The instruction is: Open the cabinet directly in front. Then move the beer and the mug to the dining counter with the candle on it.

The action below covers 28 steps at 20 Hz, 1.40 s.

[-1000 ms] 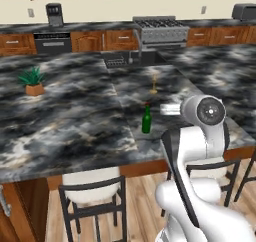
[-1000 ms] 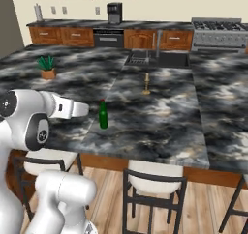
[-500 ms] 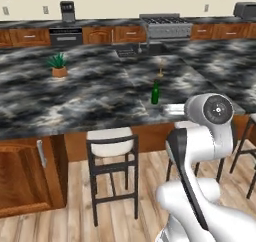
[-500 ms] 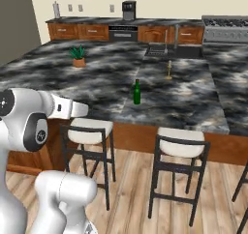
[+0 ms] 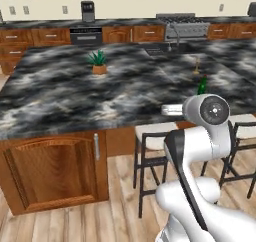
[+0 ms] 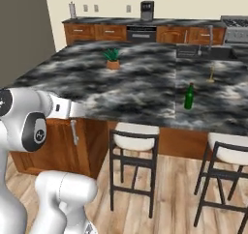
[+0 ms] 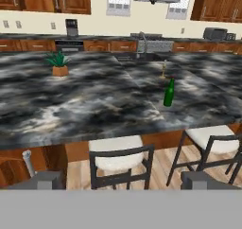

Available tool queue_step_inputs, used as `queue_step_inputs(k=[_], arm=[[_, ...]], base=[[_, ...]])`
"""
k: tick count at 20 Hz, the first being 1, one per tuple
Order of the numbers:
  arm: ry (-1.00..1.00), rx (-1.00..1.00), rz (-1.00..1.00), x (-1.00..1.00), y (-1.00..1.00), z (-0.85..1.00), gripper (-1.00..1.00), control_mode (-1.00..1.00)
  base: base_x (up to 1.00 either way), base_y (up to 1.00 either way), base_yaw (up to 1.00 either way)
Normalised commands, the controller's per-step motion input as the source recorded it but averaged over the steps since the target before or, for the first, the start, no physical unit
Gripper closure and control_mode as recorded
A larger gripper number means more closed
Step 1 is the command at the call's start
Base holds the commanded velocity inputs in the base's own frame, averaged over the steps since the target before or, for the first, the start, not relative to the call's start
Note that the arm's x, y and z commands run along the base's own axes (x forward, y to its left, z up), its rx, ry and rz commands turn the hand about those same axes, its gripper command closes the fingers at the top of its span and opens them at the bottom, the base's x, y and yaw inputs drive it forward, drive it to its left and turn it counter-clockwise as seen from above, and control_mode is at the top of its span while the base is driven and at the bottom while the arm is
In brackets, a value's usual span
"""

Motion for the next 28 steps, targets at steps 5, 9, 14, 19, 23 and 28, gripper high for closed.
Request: queue_step_inputs(k=[5, 9, 14, 19, 23, 28], arm=[[0.00, 0.00, 0.00, 0.00, 0.00, 0.00, -1.00, 1.00], [0.00, 0.00, 0.00, 0.00, 0.00, 0.00, -1.00, 1.00], [0.00, 0.00, 0.00, 0.00, 0.00, 0.00, -1.00, 1.00], [0.00, 0.00, 0.00, 0.00, 0.00, 0.00, -1.00, 1.00], [0.00, 0.00, 0.00, 0.00, 0.00, 0.00, -1.00, 1.00], [0.00, 0.00, 0.00, 0.00, 0.00, 0.00, -1.00, 1.00]], base=[[0.02, 1.00, 0.00], [0.07, 1.00, 0.00], [0.00, 1.00, 0.00], [0.03, 1.00, 0.00], [0.41, 1.00, 0.00], [0.50, 1.00, 0.00]])
